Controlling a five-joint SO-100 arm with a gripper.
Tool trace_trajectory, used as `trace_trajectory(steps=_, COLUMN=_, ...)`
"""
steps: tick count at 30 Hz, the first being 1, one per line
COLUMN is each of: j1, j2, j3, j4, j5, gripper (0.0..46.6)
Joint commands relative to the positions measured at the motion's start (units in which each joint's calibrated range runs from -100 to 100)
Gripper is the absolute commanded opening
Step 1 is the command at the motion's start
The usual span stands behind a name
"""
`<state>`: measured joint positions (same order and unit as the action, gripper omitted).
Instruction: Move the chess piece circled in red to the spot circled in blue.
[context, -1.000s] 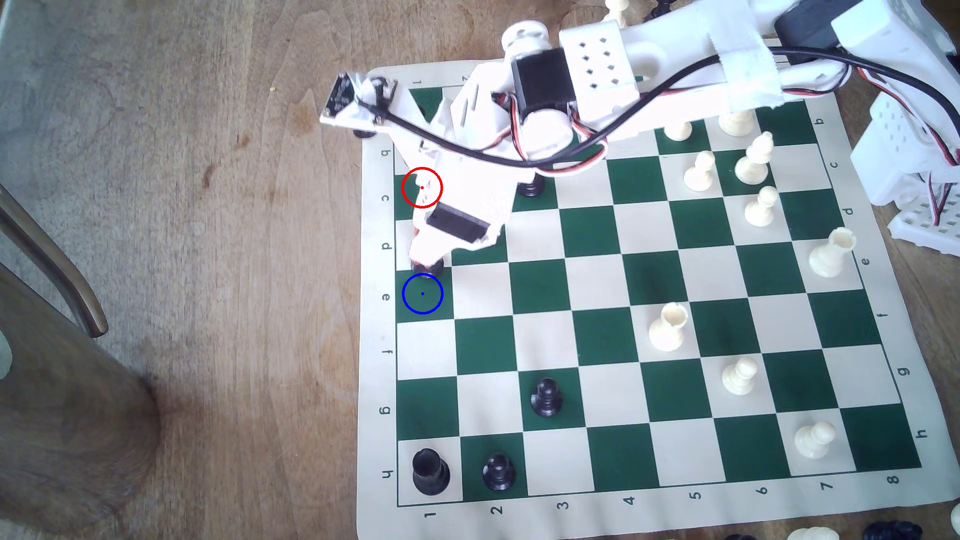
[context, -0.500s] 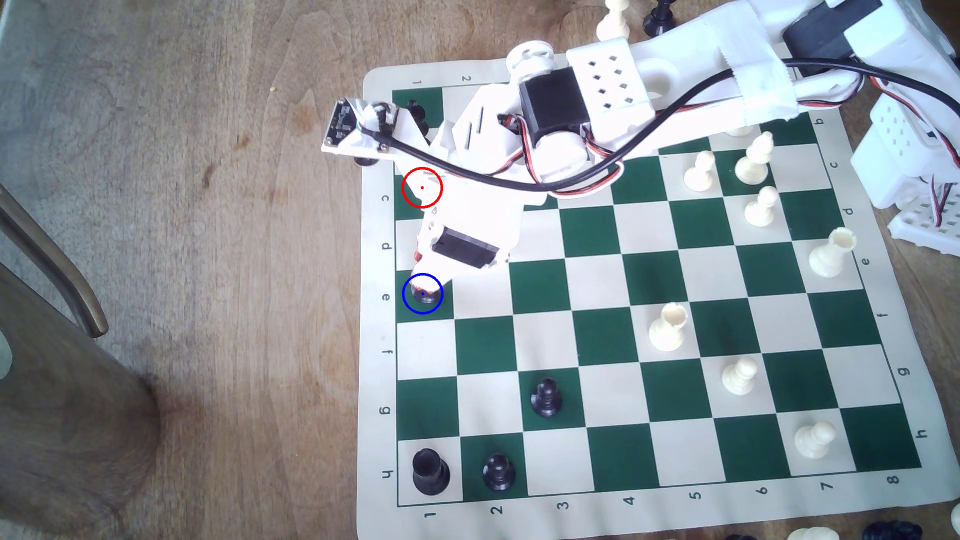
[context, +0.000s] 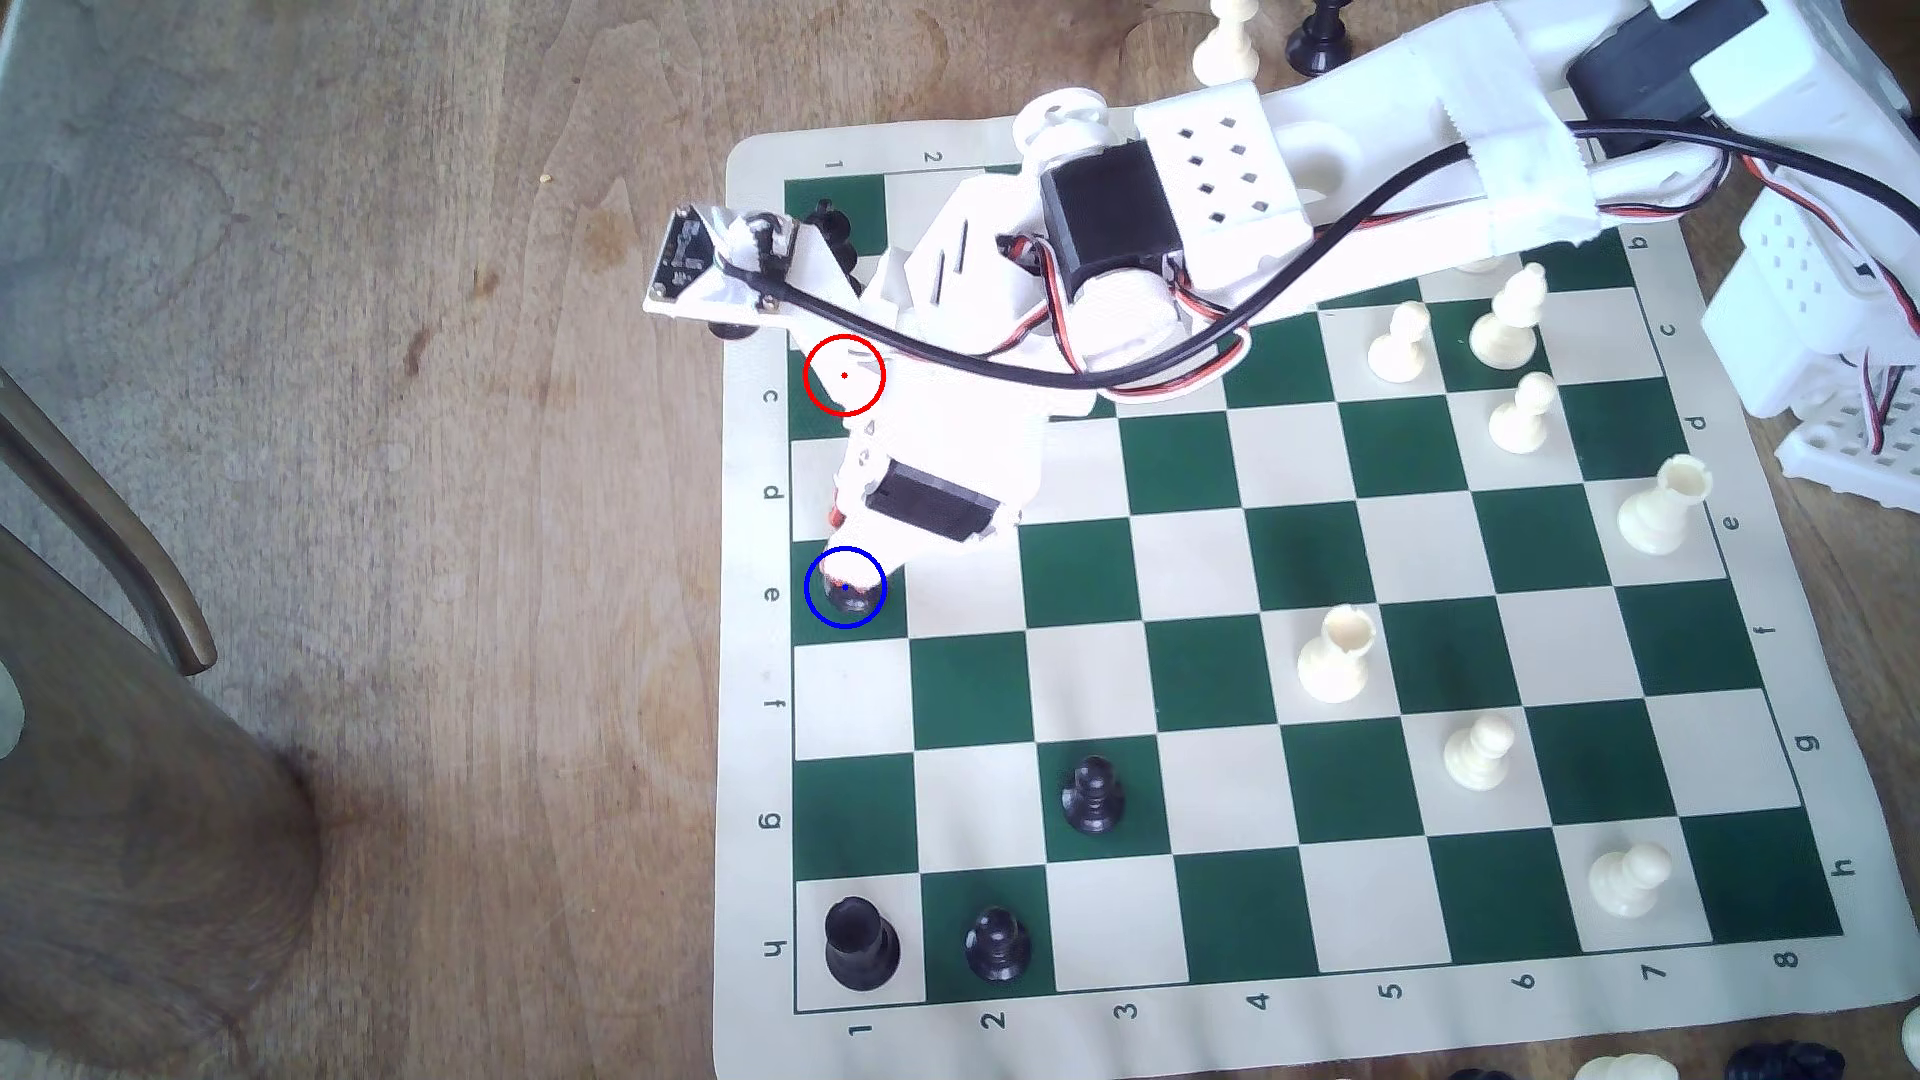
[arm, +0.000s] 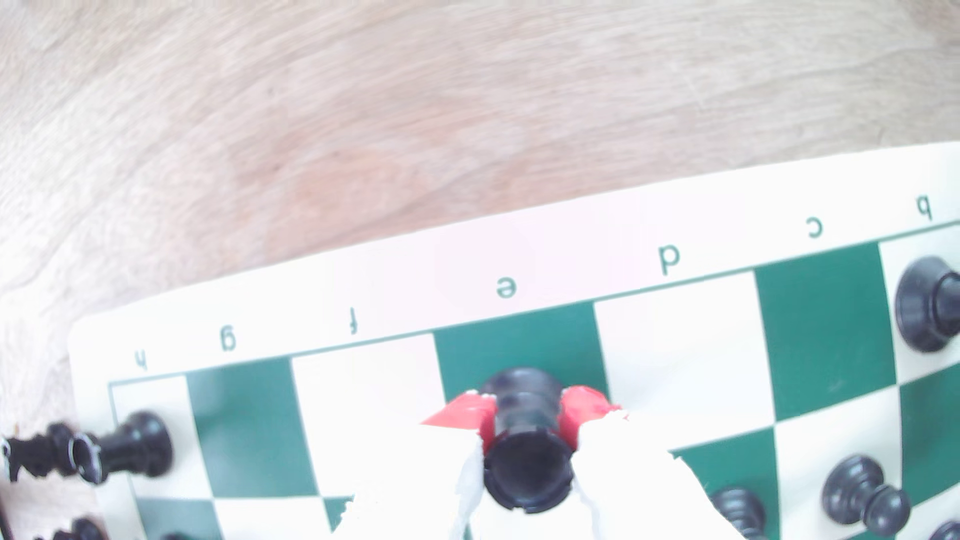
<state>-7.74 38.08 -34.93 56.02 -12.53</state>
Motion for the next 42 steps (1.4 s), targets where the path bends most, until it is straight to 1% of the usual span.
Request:
trace_trajectory(steps=1, j1=0.8, j2=-5.8, j3=-3.4, j4=-0.4, j5=0.0, gripper=0.2)
trace_trajectory(steps=9, j1=1.0, j2=-5.1, j3=-3.4, j4=-0.7, j5=0.0, gripper=0.6)
trace_trajectory(steps=10, j1=0.9, j2=-4.8, j3=-3.4, j4=-0.7, j5=-0.1, gripper=3.7)
trace_trajectory(steps=12, j1=0.9, j2=-4.5, j3=-3.4, j4=-0.8, j5=-0.1, gripper=7.2)
trace_trajectory(steps=13, j1=1.1, j2=-4.5, j3=-3.2, j4=-1.0, j5=-0.1, gripper=10.0)
trace_trajectory(steps=14, j1=1.4, j2=-4.5, j3=-3.4, j4=-1.1, j5=-1.3, gripper=15.1)
trace_trajectory(steps=16, j1=1.8, j2=-4.8, j3=-3.4, j4=-1.7, j5=-1.5, gripper=16.6)
trace_trajectory(steps=25, j1=2.9, j2=-6.2, j3=-2.9, j4=-2.3, j5=-1.4, gripper=16.7)
trace_trajectory(steps=31, j1=2.7, j2=-9.5, j3=-3.0, j4=-1.2, j5=-1.4, gripper=16.7)
trace_trajectory(steps=38, j1=1.9, j2=-17.9, j3=-2.9, j4=3.7, j5=-1.4, gripper=16.4)
trace_trajectory(steps=42, j1=2.9, j2=-24.5, j3=-2.8, j4=6.7, j5=-1.2, gripper=16.2)
